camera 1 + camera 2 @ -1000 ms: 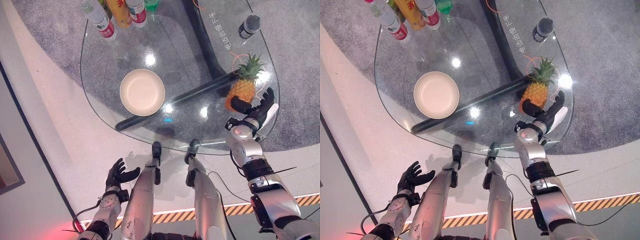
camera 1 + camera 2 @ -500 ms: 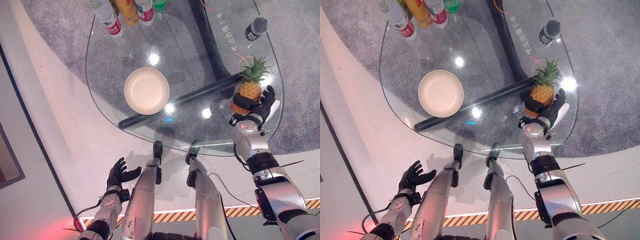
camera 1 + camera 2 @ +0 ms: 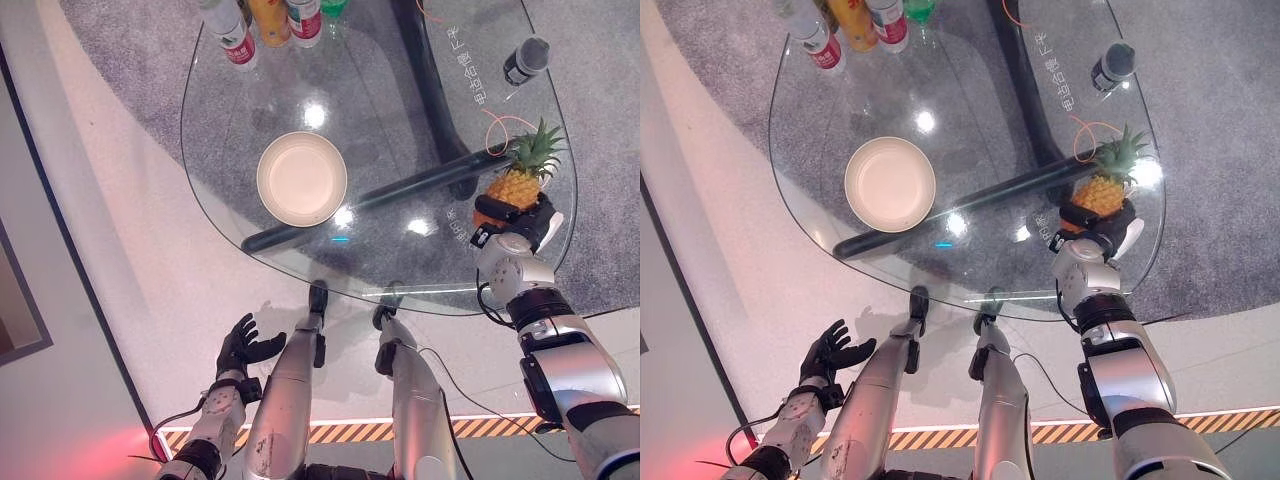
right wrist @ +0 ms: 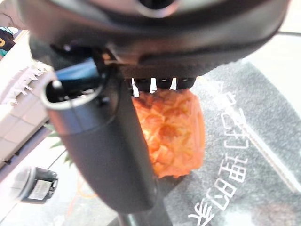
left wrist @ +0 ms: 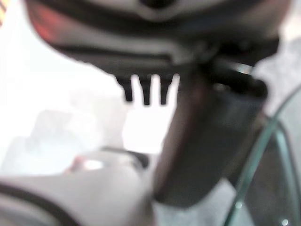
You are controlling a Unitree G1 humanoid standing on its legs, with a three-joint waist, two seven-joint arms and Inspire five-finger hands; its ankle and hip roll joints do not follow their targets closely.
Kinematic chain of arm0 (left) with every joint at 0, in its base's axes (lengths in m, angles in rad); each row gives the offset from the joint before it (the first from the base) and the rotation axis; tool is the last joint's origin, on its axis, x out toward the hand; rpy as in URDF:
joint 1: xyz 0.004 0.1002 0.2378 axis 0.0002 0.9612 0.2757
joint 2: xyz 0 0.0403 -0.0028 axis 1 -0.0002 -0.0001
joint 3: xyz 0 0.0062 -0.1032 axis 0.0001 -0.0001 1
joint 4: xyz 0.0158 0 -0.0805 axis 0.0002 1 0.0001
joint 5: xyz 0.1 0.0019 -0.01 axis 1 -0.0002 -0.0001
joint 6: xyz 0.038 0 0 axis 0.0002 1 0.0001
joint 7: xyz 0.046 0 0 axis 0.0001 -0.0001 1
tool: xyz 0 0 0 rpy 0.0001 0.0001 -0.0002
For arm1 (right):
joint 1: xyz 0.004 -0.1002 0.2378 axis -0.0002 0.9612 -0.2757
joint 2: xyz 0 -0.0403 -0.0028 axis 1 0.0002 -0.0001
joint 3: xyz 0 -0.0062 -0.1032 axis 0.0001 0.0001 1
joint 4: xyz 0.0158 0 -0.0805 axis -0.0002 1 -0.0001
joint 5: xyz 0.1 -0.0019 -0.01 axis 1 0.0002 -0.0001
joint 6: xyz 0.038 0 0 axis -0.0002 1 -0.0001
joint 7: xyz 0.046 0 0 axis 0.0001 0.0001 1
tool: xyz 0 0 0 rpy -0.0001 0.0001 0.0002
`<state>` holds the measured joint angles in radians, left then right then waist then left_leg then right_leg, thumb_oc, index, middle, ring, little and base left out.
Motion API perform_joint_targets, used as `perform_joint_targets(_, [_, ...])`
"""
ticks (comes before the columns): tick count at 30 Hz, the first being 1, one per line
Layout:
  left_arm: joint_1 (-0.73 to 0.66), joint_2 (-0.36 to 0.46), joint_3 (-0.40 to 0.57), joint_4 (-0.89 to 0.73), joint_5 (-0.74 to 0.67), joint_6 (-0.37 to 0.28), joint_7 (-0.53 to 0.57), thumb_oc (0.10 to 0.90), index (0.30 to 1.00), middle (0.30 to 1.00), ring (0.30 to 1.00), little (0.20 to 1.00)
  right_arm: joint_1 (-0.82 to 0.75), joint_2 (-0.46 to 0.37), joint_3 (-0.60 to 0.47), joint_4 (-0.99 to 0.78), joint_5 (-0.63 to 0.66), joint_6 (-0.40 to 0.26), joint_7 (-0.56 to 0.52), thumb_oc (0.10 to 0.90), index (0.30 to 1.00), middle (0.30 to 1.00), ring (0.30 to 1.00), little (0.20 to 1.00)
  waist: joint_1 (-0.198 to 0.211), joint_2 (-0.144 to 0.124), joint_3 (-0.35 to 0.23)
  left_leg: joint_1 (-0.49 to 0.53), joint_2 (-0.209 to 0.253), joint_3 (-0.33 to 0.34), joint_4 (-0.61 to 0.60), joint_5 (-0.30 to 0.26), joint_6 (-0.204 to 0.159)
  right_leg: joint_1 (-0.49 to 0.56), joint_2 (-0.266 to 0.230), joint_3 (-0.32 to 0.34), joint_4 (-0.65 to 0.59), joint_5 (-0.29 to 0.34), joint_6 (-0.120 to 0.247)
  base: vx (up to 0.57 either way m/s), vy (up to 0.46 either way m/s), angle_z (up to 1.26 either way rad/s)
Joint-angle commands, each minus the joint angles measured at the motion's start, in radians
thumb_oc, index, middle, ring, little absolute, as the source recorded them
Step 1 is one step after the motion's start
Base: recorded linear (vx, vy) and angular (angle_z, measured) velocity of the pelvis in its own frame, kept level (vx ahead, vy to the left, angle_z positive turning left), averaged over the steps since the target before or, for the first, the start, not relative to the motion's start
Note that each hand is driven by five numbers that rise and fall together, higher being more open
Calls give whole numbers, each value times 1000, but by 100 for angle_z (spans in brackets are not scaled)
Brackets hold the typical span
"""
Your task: Pick up the fruit to the plate
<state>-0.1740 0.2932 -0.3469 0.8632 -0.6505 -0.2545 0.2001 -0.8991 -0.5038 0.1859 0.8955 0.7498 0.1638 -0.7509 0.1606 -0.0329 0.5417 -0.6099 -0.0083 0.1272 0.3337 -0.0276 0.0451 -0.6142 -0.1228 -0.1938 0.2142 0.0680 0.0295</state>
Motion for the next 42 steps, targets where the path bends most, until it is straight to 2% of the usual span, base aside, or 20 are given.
perform_joint_targets(1, [40,3,-38,-32,-20,-29,-9,800,900,900,900,900,-26,-36,63,9,31,52,91,800,900,900,900,900,24,59,-22,5,-80,-47,-44,2,4,12,7,-71,86,-8,36,12,-1,3])
perform_joint_targets(7, [47,14,-37,-40,-25,-30,-17,800,900,900,900,900,-43,-62,84,19,26,96,153,800,900,900,900,900,28,54,-22,5,-80,-51,-49,6,2,15,8,-74,82,-6,38,11,-5,6])
perform_joint_targets(8, [48,14,-37,-40,-25,-31,-17,800,900,900,900,900,-42,-63,83,19,28,95,161,745,853,853,853,845,28,54,-22,5,-80,-51,-49,6,2,14,8,-74,83,-6,39,13,-14,5])
perform_joint_targets(10, [54,18,-34,-47,-22,-33,-21,800,900,900,900,900,-39,-63,82,7,35,101,179,100,300,300,300,200,30,52,-22,-1,-81,-56,-45,6,2,10,8,-75,85,-5,39,7,-9,2])
perform_joint_targets(20, [66,25,-30,-48,-20,-41,-19,800,900,900,900,900,-31,-70,79,-9,35,124,188,100,300,300,300,200,30,48,-22,-7,-82,-61,-35,3,3,7,10,-74,89,-6,37,0,0,0])
perform_joint_targets(24, [65,23,-30,-50,-20,-44,-18,800,900,900,900,900,-28,-75,73,5,34,164,166,100,300,300,300,200,30,47,-22,-6,-81,-60,-33,2,4,7,9,-75,92,-7,38,0,0,0])
perform_joint_targets(28, [63,23,-30,-47,-23,-54,-14,800,900,900,900,900,-32,-81,74,38,37,170,178,100,300,300,300,200,32,50,-22,0,-79,-60,-33,0,5,12,10,-75,96,-11,36,0,0,0])
perform_joint_targets(34, [56,24,-18,-47,-35,-64,7,800,900,900,900,900,-17,-76,62,10,61,105,172,100,300,300,300,200,28,51,-22,12,-76,-58,-32,-2,4,19,10,-73,103,-18,36,0,0,0])
perform_joint_targets(38, [65,25,9,-58,-38,-89,12,800,900,900,900,900,29,-53,42,-119,98,6,148,100,300,300,300,200,18,50,-22,37,-69,-47,-41,-3,-1,36,11,-72,109,-28,35,0,0,0])
perform_joint_targets(42, [64,28,32,-76,-48,-111,26,800,900,900,900,900,91,-38,20,-275,5,-50,129,100,300,300,300,200,-1,43,-22,58,-62,-35,-48,-4,-2,49,15,-64,114,-37,36,-16,-9,-3])
